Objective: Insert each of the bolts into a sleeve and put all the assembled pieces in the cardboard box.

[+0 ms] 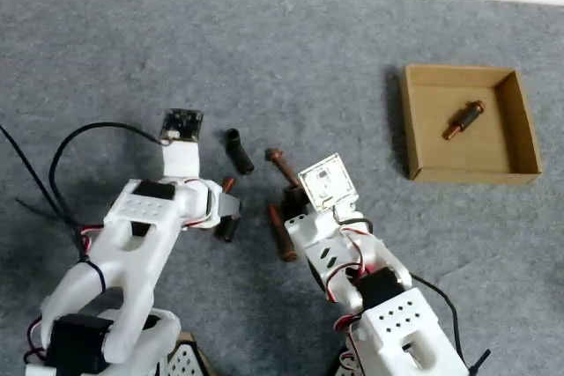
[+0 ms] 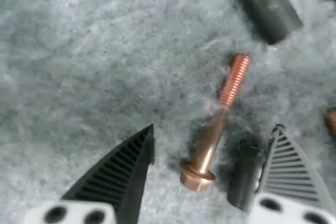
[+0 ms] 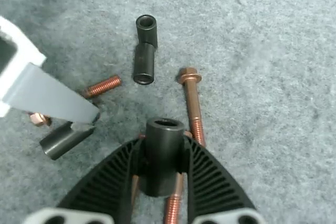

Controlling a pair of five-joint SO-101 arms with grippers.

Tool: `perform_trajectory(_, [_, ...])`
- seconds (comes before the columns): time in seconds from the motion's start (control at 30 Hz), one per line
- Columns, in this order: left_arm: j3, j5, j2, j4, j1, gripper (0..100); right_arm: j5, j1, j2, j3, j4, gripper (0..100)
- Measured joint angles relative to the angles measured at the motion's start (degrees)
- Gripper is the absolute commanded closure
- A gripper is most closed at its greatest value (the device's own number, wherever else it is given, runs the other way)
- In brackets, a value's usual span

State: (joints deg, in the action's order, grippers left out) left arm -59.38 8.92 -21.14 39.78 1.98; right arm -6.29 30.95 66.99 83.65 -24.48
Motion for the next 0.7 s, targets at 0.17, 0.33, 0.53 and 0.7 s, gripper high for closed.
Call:
perform_trajectory(0.17, [-0.18,-1.49,0.0,-0.09,0.0,68,0.0,0.0,0.0,0.0,0.0,99.3])
perform_trajectory(0.33, [-0.18,-1.49,0.0,-0.09,-0.97,68,0.0,0.0,0.0,0.0,0.0,99.3])
perform_trajectory(0.53, [-0.26,-1.49,0.0,-0.09,-1.58,68,0.0,0.0,0.0,0.0,0.0,99.2])
perform_trajectory(0.7, [-0.26,-1.49,0.0,-0.09,-2.73,68,0.0,0.0,0.0,0.0,0.0,99.2])
